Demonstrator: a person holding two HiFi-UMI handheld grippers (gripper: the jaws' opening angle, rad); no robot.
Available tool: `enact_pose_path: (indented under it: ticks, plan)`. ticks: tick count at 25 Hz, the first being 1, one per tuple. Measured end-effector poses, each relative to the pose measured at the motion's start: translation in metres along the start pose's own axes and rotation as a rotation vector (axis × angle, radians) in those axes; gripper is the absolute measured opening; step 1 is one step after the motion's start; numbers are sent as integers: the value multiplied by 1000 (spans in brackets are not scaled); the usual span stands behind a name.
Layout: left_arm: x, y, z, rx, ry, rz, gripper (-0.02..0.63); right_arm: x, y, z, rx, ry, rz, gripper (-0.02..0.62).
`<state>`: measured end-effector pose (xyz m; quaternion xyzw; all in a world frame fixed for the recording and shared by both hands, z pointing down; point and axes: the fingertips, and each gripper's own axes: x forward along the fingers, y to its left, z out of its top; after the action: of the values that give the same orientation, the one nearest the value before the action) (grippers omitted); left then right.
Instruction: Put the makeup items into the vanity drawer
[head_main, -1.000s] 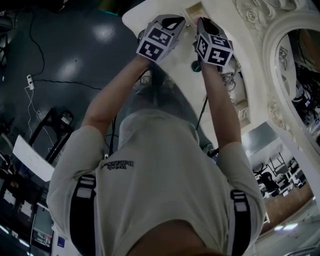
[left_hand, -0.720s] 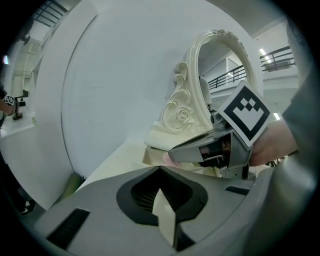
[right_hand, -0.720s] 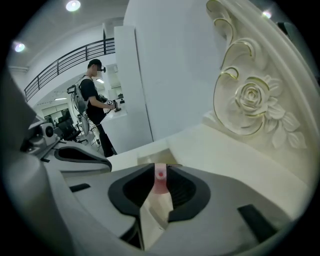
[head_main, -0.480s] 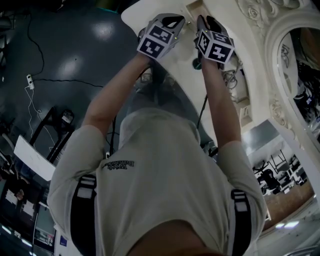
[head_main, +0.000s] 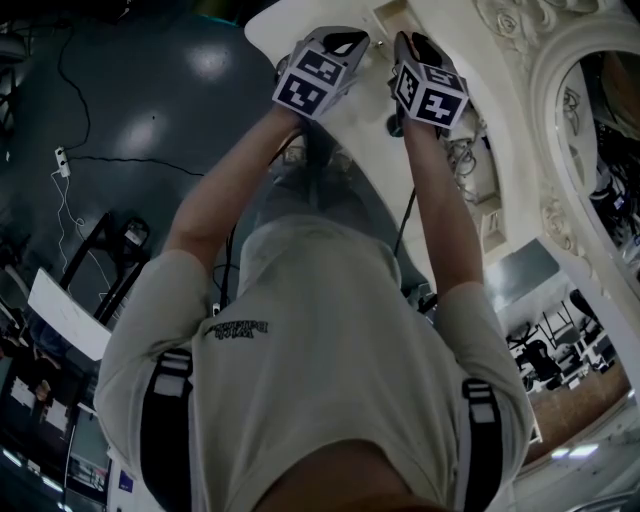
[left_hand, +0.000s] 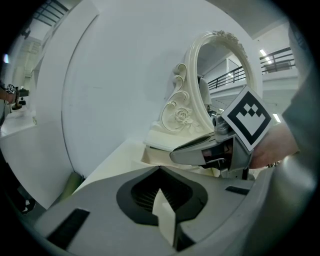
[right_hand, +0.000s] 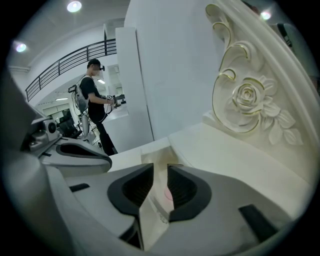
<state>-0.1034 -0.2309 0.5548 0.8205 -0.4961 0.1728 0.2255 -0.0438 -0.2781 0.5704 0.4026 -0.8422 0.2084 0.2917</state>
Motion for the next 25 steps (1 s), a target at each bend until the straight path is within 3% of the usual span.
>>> enact_pose_path:
  ticks: [12,25]
  plan:
    - [-25,-5,41,31,-53,11,14,-46,11,53,-48,-125,12,84]
    - [-93,-45,121,128,-172,10,14,-184,45,138,-81,-409,90,33]
